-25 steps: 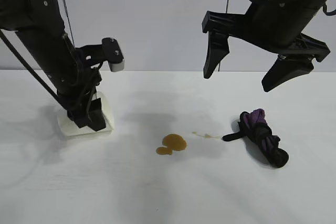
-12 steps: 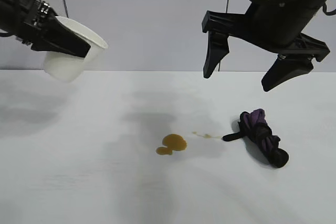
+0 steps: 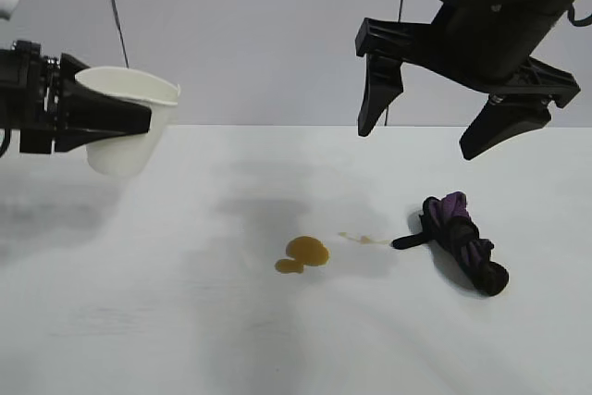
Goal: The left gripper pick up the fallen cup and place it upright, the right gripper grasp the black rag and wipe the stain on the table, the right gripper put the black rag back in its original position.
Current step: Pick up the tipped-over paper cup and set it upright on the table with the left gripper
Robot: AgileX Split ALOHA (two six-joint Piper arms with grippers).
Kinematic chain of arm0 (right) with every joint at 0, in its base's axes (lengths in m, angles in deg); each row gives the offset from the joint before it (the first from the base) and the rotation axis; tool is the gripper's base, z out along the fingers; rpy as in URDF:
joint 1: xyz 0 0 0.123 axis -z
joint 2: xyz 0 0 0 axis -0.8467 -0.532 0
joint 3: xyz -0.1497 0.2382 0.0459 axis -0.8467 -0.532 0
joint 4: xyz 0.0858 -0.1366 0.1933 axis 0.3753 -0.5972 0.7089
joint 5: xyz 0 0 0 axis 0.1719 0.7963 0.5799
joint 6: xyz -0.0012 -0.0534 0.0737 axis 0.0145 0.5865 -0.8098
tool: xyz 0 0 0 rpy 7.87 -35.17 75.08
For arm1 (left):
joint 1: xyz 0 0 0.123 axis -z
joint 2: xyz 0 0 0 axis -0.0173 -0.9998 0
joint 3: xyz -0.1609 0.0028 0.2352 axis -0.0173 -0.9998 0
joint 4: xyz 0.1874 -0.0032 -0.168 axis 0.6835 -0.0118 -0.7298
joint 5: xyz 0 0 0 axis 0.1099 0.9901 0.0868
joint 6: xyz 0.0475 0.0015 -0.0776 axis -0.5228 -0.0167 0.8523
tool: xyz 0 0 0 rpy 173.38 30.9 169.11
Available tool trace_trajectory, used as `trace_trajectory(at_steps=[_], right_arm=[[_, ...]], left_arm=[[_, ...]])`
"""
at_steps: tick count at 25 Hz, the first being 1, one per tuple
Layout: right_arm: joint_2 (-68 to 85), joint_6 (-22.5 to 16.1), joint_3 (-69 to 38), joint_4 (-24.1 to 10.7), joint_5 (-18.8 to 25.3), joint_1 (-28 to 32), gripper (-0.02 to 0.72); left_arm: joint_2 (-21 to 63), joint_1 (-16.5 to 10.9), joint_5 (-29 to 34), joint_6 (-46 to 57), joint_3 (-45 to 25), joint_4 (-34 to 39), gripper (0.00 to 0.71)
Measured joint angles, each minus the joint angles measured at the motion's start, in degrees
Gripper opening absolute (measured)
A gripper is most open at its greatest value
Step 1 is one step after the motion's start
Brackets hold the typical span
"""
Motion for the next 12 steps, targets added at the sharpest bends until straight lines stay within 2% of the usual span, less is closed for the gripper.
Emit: trace_trajectory(at_steps=[12], right_arm=[[0.0,0.2,0.0,0.0,-0.7,0.0,0.66]], left_arm=[[-10.5,6.1,0.0,-7.7,0.0,-0.6,0.405]])
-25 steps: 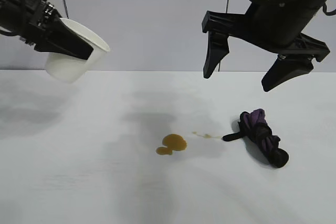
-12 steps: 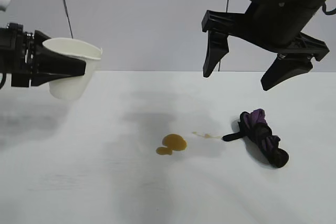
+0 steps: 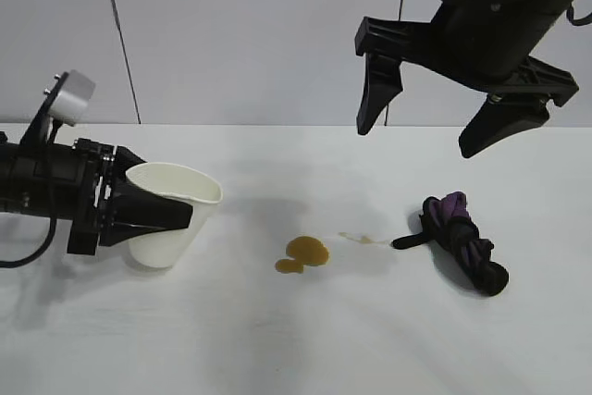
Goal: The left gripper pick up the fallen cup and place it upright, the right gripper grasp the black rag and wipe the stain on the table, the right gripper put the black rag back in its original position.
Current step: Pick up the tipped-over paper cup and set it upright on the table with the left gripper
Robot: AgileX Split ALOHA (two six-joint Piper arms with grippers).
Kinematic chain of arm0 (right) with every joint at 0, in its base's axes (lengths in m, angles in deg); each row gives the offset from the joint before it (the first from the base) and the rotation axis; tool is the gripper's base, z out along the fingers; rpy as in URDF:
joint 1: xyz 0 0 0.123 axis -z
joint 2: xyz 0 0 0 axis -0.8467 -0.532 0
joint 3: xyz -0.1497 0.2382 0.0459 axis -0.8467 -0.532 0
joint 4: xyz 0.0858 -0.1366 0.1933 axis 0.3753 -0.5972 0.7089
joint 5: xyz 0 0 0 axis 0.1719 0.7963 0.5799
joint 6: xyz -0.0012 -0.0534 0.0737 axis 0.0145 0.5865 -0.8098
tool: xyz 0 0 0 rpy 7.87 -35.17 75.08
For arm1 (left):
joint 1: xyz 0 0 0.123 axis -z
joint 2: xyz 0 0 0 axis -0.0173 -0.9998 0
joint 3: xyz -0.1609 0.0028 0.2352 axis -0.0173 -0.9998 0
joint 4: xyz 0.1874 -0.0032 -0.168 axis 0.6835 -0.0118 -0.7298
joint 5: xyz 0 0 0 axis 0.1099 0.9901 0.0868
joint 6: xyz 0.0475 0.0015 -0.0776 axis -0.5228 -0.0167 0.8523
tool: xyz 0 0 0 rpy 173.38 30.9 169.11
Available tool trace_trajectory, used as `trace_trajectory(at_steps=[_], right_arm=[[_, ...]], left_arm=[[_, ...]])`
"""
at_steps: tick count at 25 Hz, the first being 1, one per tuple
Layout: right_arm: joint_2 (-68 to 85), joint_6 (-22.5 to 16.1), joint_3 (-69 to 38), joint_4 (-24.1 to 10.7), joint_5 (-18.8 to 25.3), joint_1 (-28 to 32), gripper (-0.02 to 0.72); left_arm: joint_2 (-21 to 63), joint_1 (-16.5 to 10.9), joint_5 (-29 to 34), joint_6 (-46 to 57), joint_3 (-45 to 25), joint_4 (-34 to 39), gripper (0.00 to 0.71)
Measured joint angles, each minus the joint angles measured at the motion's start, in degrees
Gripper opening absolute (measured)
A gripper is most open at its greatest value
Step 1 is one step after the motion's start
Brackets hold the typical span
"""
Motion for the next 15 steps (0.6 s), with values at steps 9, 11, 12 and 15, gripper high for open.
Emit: trace_trajectory(at_steps=[9,11,12,15], right_arm=[[0.0,0.1,0.0,0.0,-0.2,0.0,0.66],[0.0,0.3,0.0,0.0,-0.2,0.0,0.66],[0.0,0.3,0.0,0.0,-0.2,0.0,0.66],[0.0,0.5,0.0,0.0,-0.2,0.0,0.66]], left_arm=[[-0.4,0.5,-0.1,0.0,0.0,-0.3,0.646],[-0.2,0.5,-0.1,1.3,0.0,-0.3,0.675],[0.2,0.5,-0.1,2.5,0.0,-0.3,0.68],[3.6,0.5,-0.3,10.2,0.0,-0.3,0.689]])
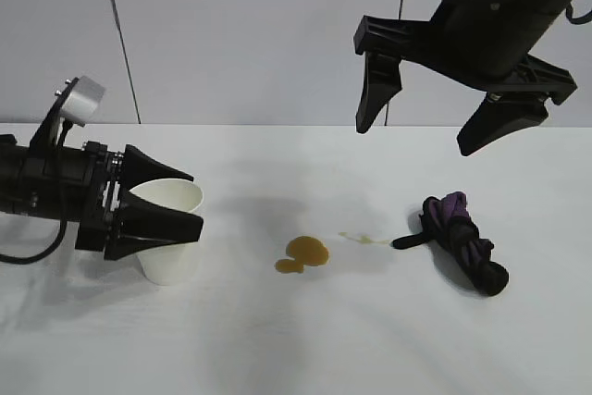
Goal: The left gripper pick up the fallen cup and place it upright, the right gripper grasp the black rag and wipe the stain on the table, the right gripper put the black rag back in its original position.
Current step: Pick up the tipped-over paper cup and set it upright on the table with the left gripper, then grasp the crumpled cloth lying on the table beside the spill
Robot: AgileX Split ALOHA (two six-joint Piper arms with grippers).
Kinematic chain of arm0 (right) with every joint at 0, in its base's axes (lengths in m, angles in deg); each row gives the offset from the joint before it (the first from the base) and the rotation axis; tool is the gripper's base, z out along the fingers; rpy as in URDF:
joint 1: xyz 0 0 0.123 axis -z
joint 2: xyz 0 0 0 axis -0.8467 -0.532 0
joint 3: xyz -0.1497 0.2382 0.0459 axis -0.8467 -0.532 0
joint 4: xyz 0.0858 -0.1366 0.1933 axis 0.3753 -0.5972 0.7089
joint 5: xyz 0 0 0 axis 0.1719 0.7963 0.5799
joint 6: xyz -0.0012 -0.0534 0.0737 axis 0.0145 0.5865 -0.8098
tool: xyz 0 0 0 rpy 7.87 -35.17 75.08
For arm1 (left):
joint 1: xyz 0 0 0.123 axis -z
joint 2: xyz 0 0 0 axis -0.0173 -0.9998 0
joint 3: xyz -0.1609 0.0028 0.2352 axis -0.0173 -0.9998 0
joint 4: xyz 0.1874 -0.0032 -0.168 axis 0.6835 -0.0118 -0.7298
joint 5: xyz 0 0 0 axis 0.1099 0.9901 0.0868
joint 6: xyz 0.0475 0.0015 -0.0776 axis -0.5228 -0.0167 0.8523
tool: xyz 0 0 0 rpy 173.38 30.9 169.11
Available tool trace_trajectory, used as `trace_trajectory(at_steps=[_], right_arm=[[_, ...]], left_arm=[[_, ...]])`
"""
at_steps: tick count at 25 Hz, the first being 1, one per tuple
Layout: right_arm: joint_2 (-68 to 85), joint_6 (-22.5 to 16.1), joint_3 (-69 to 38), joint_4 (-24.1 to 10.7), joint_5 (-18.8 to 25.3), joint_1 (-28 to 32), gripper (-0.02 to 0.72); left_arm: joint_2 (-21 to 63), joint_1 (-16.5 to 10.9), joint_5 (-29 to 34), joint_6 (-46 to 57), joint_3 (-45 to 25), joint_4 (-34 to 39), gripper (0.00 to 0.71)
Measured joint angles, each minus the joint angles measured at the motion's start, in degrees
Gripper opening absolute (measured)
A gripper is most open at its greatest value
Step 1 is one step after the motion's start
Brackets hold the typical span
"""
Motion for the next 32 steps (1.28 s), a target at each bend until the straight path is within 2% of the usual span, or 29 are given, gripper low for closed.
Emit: trace_trajectory(at_steps=[3,5,9,12,14,17,19,23,25,28,32], right_arm=[[0.0,0.1,0.0,0.0,0.0,0.0,0.66],[0.0,0.1,0.0,0.0,0.0,0.0,0.66],[0.0,0.2,0.0,0.0,0.0,0.0,0.66],[0.0,0.2,0.0,-0.1,0.0,0.0,0.66],[0.0,0.3,0.0,-0.1,0.1,0.0,0.66],[0.0,0.3,0.0,-0.1,1.1,0.0,0.66],[0.0,0.3,0.0,-0.2,1.5,0.0,0.66],[0.0,0.4,0.0,-0.9,1.3,0.0,0.658],[0.0,0.1,0.0,-2.4,1.3,0.0,0.635],[-1.2,-2.5,0.0,-5.8,1.3,1.4,0.61],[-5.0,-3.9,0.0,-8.1,1.2,4.6,0.607]], left_arm=[[6.3,0.0,-4.0,14.8,0.0,0.7,0.692],[11.8,0.0,-11.5,27.8,0.0,3.9,0.693],[22.5,0.0,-22.6,60.1,0.3,17.5,0.693],[27.6,0.0,-23.1,84.0,3.6,31.1,0.693],[28.8,0.0,-20.9,99.4,6.6,39.8,0.693],[28.8,0.0,-16.5,114.8,10.5,50.5,0.693],[28.8,0.0,-14.3,119.3,11.6,54.1,0.693],[28.8,0.0,-12.7,121.1,11.8,55.6,0.693],[28.8,0.0,-12.3,121.1,11.8,55.8,0.693],[28.8,0.0,-11.6,121.1,11.8,55.9,0.693],[28.8,0.0,-11.2,121.1,11.8,55.9,0.693]])
